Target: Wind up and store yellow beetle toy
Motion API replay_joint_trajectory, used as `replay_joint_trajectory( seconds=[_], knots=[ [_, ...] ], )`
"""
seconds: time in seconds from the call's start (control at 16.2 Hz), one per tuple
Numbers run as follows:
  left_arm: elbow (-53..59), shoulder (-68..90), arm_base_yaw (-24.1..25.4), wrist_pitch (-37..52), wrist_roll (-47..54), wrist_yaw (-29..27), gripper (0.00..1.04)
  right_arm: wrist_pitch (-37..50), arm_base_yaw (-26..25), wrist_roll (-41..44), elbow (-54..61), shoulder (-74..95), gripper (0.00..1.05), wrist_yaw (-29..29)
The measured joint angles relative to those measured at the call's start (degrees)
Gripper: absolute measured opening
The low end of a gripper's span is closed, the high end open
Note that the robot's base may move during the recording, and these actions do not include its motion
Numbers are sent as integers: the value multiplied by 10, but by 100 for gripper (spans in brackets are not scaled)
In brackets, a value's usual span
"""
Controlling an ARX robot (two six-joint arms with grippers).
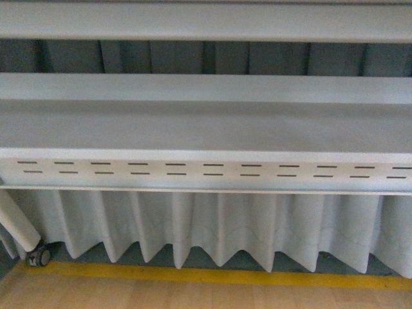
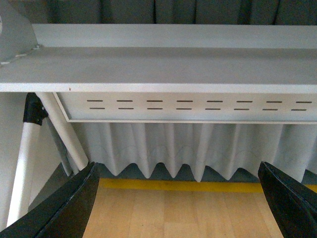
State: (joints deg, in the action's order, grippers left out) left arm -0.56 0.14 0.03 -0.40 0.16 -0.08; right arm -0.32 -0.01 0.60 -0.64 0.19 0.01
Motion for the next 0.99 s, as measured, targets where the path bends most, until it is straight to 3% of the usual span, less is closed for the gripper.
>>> replay_joint_trajectory(
  seconds=[0.99],
  knots=[
    [0, 0, 0, 2, 0, 0, 98, 1, 0, 0, 0, 0, 98, 0]
  ],
)
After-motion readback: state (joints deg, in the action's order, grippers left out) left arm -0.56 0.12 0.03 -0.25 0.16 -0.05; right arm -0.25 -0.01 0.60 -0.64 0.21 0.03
